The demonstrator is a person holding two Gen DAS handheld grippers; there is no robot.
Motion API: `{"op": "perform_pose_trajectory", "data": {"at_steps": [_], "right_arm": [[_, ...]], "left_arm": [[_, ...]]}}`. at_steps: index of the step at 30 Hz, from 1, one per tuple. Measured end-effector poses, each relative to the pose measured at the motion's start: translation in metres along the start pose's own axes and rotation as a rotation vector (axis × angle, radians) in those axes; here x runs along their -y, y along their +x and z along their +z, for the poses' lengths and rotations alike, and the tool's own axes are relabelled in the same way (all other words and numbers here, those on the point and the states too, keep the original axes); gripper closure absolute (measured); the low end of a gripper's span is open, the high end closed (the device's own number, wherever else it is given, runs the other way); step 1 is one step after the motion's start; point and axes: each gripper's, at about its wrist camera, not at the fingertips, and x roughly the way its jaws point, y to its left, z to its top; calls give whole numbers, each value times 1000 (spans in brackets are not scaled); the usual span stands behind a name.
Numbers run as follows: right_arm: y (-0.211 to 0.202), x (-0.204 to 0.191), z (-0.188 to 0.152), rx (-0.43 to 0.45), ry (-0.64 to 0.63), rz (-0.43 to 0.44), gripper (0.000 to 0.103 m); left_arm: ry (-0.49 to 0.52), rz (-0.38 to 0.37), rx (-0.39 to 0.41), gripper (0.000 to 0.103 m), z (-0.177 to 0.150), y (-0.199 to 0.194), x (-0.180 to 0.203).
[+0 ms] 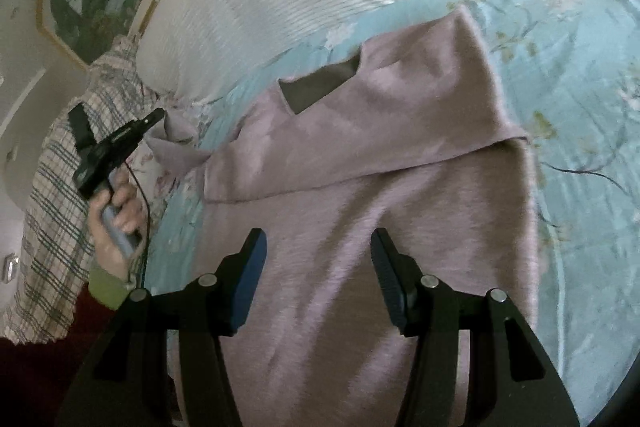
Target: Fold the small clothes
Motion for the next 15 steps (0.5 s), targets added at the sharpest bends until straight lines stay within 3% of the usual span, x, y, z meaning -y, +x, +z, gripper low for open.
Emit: {"op": "perform_pose_trajectory", "data": {"at_steps": [4, 9, 13, 15], "right_arm": [[-19, 18, -2, 56, 52, -18, 47], [-41, 45, 1, 141, 152, -66, 47], [-51, 55, 9, 169, 175, -83, 47], [-53, 55, 14, 174, 166, -93, 41]], "left_arm": [[64, -96, -64, 100, -24, 17, 74], [200, -108, -176, 100, -69, 65, 157], [261, -111, -284, 96, -100, 106, 185], [275, -115, -333, 91, -113, 119, 192]]}}
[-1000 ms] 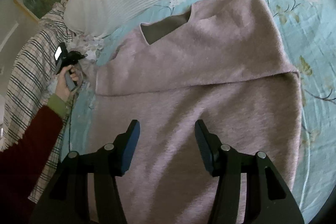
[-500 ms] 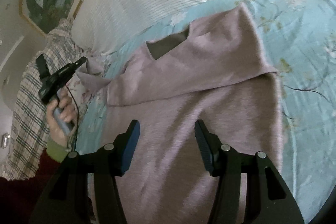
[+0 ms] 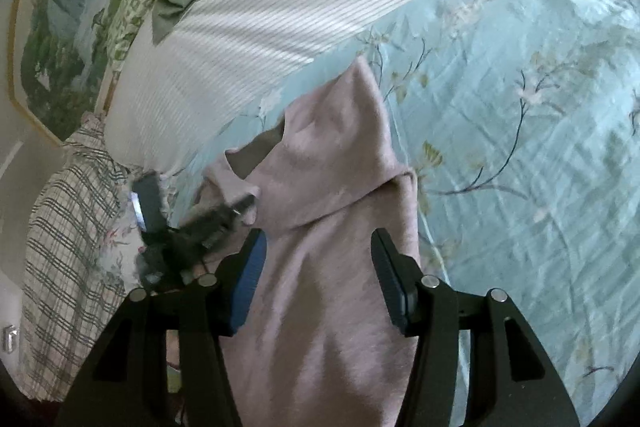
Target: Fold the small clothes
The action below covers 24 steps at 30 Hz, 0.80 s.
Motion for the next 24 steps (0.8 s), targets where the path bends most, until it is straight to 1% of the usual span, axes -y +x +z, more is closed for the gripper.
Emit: {"op": "perform_pose_trajectory", "data": {"at_steps": [2, 4, 6, 9, 12, 15, 17, 18, 19, 22, 23, 24], "right_arm": [[0, -3, 3, 5, -16, -10, 37], [4, -7, 5, 4, -33, -4, 37], [11, -15, 8, -7, -56, 16, 37], [27, -29, 13, -31, -106, 39, 37], [47, -47, 18, -60, -155, 60, 37], [76, -71, 26, -98, -220, 76, 37], [100, -88, 30, -128, -257, 87, 37], [117, -98, 34, -151, -278, 91, 37], [132, -105, 37, -171, -295, 94, 37], [175, -129, 43, -210, -351, 83, 37], [188, -136, 44, -225, -369, 77, 37], [202, -143, 44, -238, -390, 71, 37]], "left_arm": [[-7, -28, -41, 77, -9, 10, 0], [-18, -40, -65, 46, -17, 8, -2], [-18, -50, -60, 44, -27, -3, -2], [-24, -57, -46, 36, -46, -30, -8], [-44, -46, -30, 35, -67, -57, -24], [-120, 36, -5, 34, -88, -80, -58], [-224, 155, 9, 34, -103, -91, -97], [-271, 197, 10, 34, -108, -94, -113], [-342, 246, 9, 34, -115, -97, -136], [-507, 318, -1, 36, -127, -99, -191], [-536, 339, -6, 36, -128, -98, -203], [-545, 341, -12, 36, -127, -95, -210]]}}
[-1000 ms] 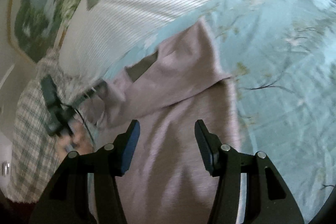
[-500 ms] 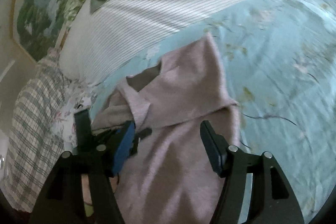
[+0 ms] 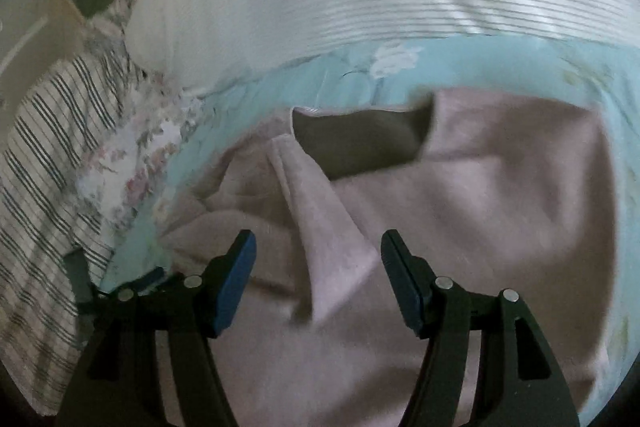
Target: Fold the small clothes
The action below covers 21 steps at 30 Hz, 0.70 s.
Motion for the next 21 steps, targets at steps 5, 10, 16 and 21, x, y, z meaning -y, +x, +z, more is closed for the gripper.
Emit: {"op": "perform_pose_trajectory", "data": {"at_steps": [5, 10, 16, 21], "right_arm": [[55, -19, 18, -62, -99, -69, 80], [11, -11, 18, 77, -26, -54, 96], [-99, 46, -15, 392, 207, -88, 96], [-94, 97, -55, 317, 347, -171, 96]], "left_arm": [[-10, 12, -26, 37, 12, 22, 0], [-31, -1, -14, 38, 17, 27, 4], [-40, 7, -10, 38, 16, 27, 4], [-20, 18, 8, 37, 12, 24, 7]]}}
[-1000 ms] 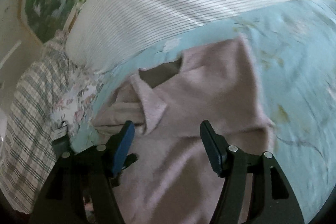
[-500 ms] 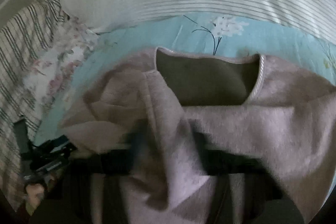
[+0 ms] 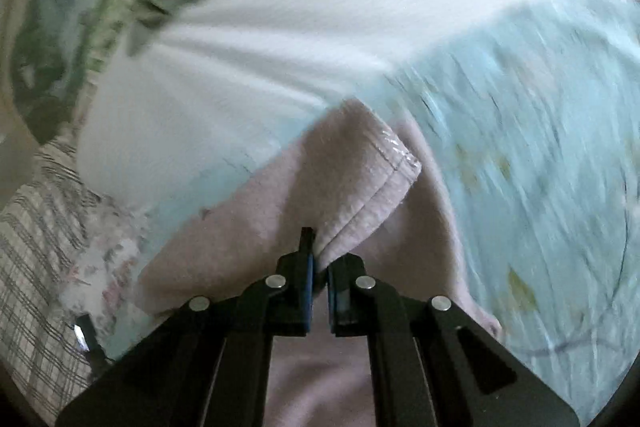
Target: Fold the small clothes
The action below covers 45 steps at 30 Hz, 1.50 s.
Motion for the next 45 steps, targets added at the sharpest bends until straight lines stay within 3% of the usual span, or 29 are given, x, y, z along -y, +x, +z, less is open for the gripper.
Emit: {"op": "perform_pose_trajectory", "data": {"at_steps": [4, 7, 10, 12, 15, 17, 22, 25, 27, 31, 32, 33, 34, 35, 37, 40, 42, 45], "right_arm": [[10, 19, -8, -18, 34, -34, 96], [23, 27, -7, -139, 77, -78, 95], [0, 25, -13, -111, 67, -142, 76], [-24, 16, -20, -58, 29, -173, 50], [-50, -13, -33, -18, -64, -150, 48], [-49, -51, -39, -51, -171, -54, 48], [24, -180, -48, -280, -470, 225, 48], [86, -258, -61, -380, -669, 266, 48], [131, -290, -66, -466, -691, 293, 47], [193, -319, -81, -604, -731, 230, 47], [204, -321, -86, -637, -737, 225, 47], [216, -321, -92, -657, -754, 194, 54], [218, -319, -95, -652, -772, 166, 69], [225, -320, -95, -638, -786, 149, 100], [231, -318, -81, -609, -732, 222, 99], [230, -323, -48, -478, -616, 394, 99], [242, -320, -42, -452, -578, 410, 99], [289, -302, -52, -576, -508, 319, 97]], "left_arm": [[-3, -2, 2, 37, -5, -5, -2], [3, 9, 7, 37, -11, -8, -2], [-21, 2, 20, 37, -15, -11, -7], [-46, -9, 32, 37, -17, -13, -12], [-51, -8, 50, 37, -18, -14, -12], [-51, -5, 60, 37, -20, -15, -10], [-63, -34, 71, 37, -21, -15, -14], [-80, -72, 72, 37, -22, -15, -19], [-90, -87, 73, 37, -22, -14, -21], [-85, -92, 83, 37, -24, -14, -20], [-81, -93, 86, 37, -24, -14, -19], [-79, -94, 87, 37, -24, -14, -19], [-76, -96, 89, 37, -24, -14, -19], [-73, -97, 91, 37, -24, -13, -18], [-74, -80, 96, 40, -24, -13, -16], [-72, -50, 101, 44, -24, -12, -15], [-80, -54, 108, 44, -24, -12, -17], [-106, -77, 106, 44, -24, -12, -23]]}}
